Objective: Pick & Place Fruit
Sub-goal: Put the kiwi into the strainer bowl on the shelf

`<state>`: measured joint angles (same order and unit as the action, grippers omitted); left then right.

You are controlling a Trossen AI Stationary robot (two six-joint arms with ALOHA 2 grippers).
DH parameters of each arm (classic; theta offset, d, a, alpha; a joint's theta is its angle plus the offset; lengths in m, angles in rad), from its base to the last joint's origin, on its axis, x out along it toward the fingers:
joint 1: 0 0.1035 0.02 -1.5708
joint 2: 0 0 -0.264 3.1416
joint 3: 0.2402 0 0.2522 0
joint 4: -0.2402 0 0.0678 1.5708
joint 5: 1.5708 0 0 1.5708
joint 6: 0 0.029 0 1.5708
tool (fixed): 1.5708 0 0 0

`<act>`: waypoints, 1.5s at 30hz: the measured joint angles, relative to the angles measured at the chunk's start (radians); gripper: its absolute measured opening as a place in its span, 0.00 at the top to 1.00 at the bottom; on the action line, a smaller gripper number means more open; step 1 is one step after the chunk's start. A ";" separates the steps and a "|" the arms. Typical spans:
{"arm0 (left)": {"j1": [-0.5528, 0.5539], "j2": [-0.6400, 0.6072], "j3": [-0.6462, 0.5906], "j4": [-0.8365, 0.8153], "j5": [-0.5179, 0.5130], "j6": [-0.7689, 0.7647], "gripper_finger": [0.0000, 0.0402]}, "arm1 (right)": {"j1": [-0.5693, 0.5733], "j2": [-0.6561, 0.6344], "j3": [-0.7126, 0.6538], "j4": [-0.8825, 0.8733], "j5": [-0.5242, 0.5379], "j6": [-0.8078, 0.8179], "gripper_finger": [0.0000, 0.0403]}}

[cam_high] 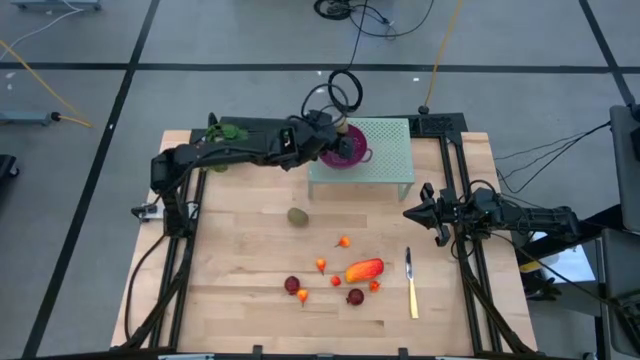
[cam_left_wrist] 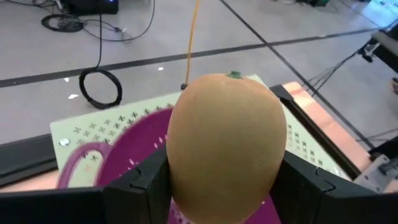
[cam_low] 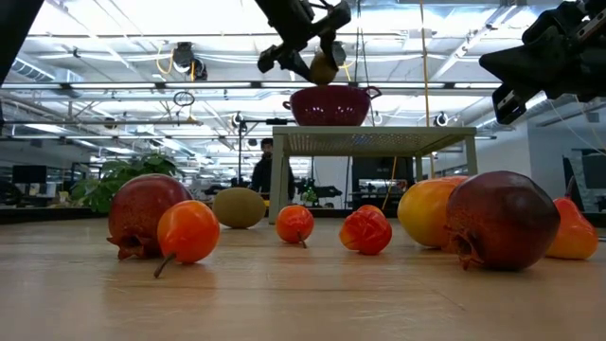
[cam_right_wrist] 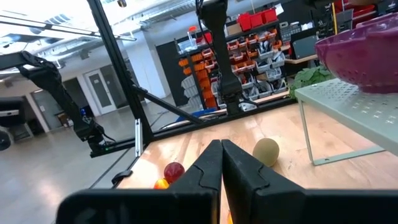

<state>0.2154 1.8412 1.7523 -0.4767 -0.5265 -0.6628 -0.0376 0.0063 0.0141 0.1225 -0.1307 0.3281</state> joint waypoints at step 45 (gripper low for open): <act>-0.033 0.040 0.001 -0.116 0.082 -0.004 0.48 | 0.000 0.000 0.000 0.000 0.000 0.000 0.99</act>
<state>0.1819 1.8809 1.7535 -0.5929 -0.4450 -0.6670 -0.0376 0.0063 0.0143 0.1226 -0.1310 0.3279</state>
